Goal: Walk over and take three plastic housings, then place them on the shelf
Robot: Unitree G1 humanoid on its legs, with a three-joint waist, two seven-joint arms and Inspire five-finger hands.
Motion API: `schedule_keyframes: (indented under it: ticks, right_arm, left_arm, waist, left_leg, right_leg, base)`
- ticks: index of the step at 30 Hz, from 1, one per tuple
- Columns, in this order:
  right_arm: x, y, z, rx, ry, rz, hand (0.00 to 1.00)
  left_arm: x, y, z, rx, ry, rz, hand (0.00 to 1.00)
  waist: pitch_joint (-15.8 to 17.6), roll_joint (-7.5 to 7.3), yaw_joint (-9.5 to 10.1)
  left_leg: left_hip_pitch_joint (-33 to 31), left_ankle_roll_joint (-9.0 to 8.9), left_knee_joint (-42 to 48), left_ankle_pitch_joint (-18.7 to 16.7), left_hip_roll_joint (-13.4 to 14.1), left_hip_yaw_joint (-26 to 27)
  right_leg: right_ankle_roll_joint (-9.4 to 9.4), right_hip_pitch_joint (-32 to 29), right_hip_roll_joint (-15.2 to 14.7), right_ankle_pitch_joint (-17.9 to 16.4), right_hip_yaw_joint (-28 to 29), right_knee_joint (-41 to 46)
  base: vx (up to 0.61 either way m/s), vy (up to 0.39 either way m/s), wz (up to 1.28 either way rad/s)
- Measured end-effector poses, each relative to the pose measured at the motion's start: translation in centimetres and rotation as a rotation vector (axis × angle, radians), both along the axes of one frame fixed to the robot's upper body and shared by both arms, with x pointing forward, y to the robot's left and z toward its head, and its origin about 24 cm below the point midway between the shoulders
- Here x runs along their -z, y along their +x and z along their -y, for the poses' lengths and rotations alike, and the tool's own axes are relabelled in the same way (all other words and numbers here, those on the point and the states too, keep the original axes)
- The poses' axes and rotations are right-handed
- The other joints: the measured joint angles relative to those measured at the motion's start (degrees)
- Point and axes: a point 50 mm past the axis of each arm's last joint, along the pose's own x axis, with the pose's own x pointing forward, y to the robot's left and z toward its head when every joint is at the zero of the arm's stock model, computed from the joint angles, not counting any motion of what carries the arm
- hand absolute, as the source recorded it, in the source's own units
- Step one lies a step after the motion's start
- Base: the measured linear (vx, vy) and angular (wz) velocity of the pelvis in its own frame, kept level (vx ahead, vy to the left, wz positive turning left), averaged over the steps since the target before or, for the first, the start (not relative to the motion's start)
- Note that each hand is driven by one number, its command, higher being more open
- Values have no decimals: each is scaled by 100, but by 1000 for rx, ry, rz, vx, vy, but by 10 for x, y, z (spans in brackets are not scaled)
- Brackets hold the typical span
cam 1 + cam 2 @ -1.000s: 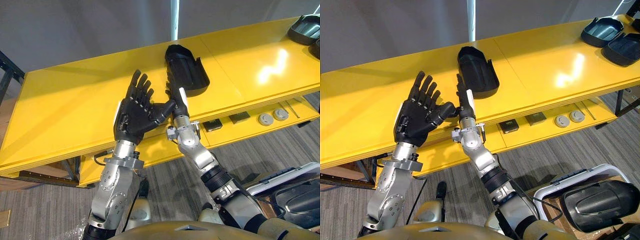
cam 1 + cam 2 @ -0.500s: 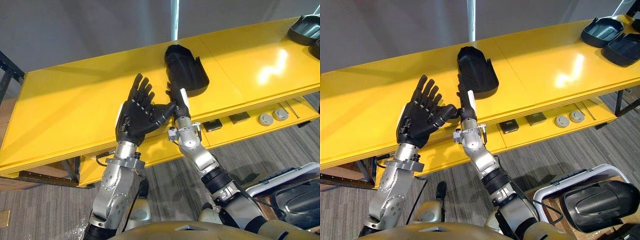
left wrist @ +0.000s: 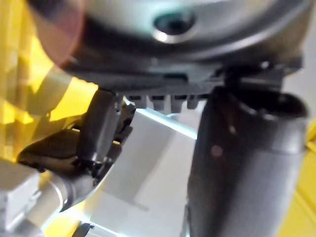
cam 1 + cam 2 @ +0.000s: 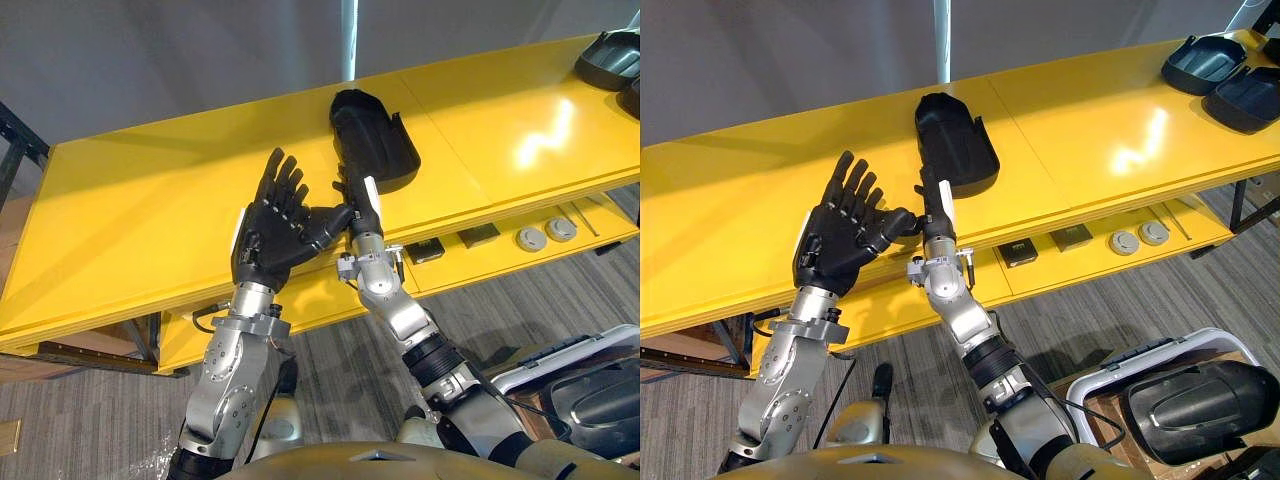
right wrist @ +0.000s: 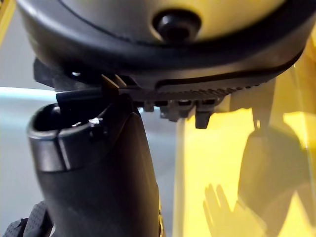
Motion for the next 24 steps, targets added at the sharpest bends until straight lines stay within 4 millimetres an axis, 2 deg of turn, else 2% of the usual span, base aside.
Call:
schedule_keyframes:
  ticks: [11,16,19,24]
  right_arm:
    - [1,1,3,5,8,-7,100]
    - [2,-4,4,-77,32,7,100]
    - [-1,-19,13,-136,68,34,100]
    - [-15,-54,51,-205,162,117,100]
  left_arm:
    - [0,0,0,0,0,-2,100]
    - [1,-1,0,-1,0,-5,100]
    - [3,-2,-1,-1,1,-6,100]
    - [1,-10,-7,-30,-8,25,100]
  waist:
    - [0,0,1]
    - [0,1,-29]
    - [0,0,-40]
    - [0,-1,-177]
  left_leg:
    - [47,1,-1,-1,-3,3]
    - [67,-38,-2,-36,-3,9]
    - [66,-39,-1,-50,-2,28]
    - [58,-31,-1,-101,6,204]
  right_leg:
    - [1,39,-4,-1,3,-2]
    - [1,55,-5,-3,3,-2]
    - [1,51,-5,-4,13,-14]
    - [25,-60,-3,15,174,-57]
  base:
    - [0,0,0]
    - [0,0,0]
    - [0,0,-1]
    - [10,0,-16]
